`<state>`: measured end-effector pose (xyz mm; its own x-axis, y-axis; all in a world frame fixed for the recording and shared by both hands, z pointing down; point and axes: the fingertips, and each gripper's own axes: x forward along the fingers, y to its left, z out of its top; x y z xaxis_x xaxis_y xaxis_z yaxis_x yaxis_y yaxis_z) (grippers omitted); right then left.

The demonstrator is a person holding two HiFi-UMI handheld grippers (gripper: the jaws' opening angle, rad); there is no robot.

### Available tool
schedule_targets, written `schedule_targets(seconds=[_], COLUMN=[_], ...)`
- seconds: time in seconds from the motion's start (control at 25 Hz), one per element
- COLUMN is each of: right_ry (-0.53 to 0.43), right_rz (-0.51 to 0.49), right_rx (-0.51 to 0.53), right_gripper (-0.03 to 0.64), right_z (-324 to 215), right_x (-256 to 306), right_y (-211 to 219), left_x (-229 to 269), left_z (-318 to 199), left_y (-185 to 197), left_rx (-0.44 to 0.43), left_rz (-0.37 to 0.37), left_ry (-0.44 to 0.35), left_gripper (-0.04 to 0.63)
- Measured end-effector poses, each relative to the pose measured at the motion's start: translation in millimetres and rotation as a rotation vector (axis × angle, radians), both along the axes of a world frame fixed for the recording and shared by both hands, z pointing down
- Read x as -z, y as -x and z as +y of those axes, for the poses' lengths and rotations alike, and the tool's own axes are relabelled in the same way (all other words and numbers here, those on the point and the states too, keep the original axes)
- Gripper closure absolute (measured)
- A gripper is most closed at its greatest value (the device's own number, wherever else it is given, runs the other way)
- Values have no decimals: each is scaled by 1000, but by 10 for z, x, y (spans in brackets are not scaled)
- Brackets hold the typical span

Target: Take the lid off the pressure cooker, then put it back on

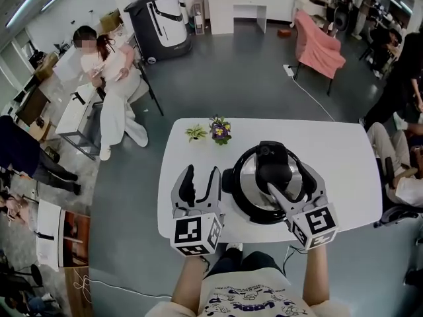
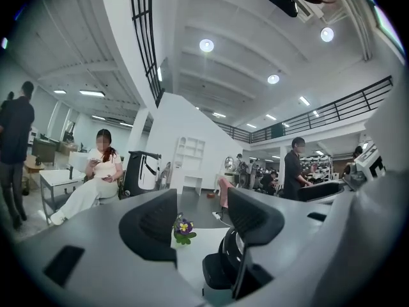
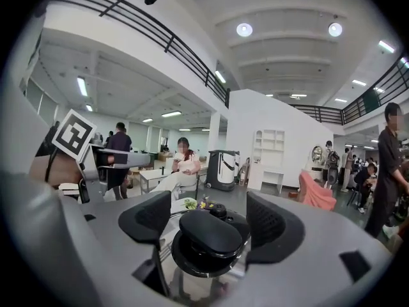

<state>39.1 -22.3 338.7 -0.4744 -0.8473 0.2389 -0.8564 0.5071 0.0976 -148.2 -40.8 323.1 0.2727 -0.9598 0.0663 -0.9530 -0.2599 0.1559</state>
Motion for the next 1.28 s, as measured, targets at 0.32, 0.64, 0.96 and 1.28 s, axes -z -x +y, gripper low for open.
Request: schedule_targets(seconds=[0.32, 0.64, 0.96, 1.28], right_ry=[92, 174, 282, 380], right_rz=[34, 104, 211, 350], right_rx=[107, 215, 359, 515], right_gripper=[247, 242, 242, 238], right_z=[-131, -253, -292, -283], right_x=[-126, -240, -339, -443], right_y=[53, 69, 131, 197], left_x=[-273, -553, -878, -1189], left_z=[-144, -248, -326, -406], left_y=[-7, -88, -147, -189], left_rx=[-31, -58, -50, -42], left_rz=[17, 106, 244, 354], left_ry=[81, 179, 315, 418], left_gripper=[354, 354, 354, 360])
